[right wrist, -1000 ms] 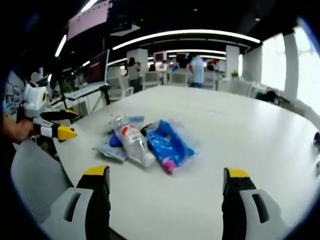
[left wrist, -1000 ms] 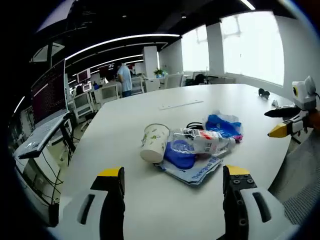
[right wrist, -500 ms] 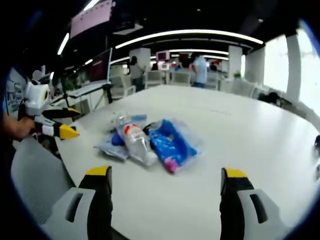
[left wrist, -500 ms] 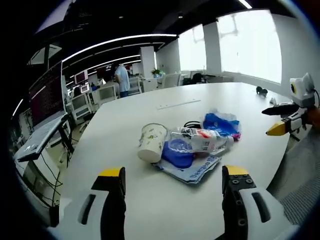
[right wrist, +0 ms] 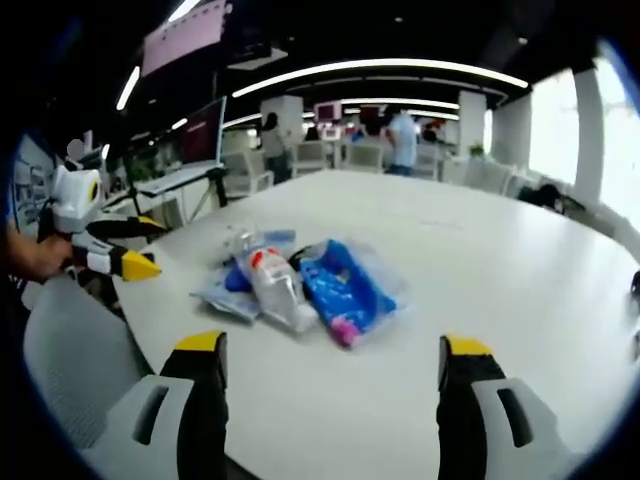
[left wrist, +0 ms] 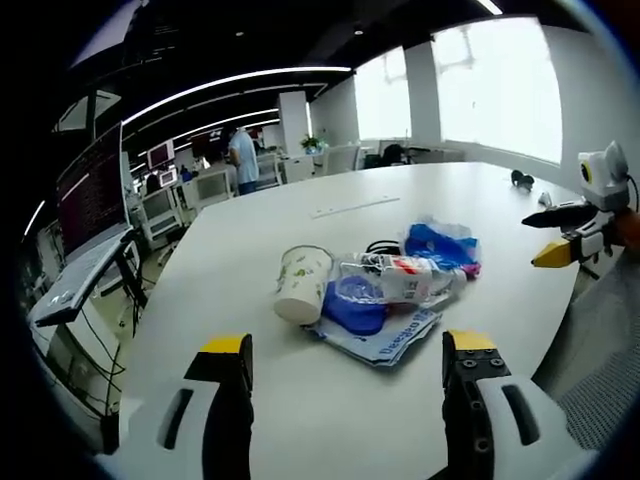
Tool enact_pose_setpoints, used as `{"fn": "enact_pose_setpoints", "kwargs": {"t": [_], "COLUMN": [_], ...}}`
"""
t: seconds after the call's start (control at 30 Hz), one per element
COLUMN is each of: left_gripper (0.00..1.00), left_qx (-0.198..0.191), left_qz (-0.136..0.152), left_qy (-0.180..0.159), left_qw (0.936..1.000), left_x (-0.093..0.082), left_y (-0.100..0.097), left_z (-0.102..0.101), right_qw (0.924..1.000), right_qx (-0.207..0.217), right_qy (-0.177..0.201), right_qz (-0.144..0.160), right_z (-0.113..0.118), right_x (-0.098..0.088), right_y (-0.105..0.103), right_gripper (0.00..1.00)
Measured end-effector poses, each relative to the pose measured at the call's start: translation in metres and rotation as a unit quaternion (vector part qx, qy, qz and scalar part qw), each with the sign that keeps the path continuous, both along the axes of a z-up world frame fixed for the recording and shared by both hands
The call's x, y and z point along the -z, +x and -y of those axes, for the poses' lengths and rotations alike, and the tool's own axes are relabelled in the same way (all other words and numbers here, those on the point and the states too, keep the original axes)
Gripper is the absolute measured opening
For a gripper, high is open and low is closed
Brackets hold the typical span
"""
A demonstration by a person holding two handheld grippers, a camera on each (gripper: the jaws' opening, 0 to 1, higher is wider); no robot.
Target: Arrange the tabletop items into an orderly group along one side of the table until the central work area is clear of visible clutter.
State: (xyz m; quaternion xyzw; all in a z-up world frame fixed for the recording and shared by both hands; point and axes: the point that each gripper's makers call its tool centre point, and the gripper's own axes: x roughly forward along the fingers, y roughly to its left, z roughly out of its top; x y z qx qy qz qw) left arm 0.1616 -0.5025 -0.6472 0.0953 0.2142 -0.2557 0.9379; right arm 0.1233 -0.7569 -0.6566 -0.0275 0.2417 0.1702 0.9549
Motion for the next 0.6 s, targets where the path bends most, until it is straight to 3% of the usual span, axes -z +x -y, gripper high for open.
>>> {"fn": "enact_pose_setpoints", "kwargs": {"t": [0.2,0.6], "left_gripper": [0.77,0.76], "left_qx": [0.002,-0.001], "left_qz": [0.002,0.010], "left_qy": [0.001,-0.004], "left_qw": [1.0000,0.9999], "left_x": [-0.0008,-0.0048], "left_y": [-0.0005,0.0004], "left_z": [0.0013,0.0003], "right_qw": [0.9997,0.9998], "right_qx": [0.005,0.002], "right_qy": [0.019,0.018], "right_qz": [0.015,0.008], "right_z": [0.0011,-0.0016], "right_x": [-0.0085,-0.0049], "right_y": [0.0008,0.0005], "right_gripper": [0.85,0.86]}}
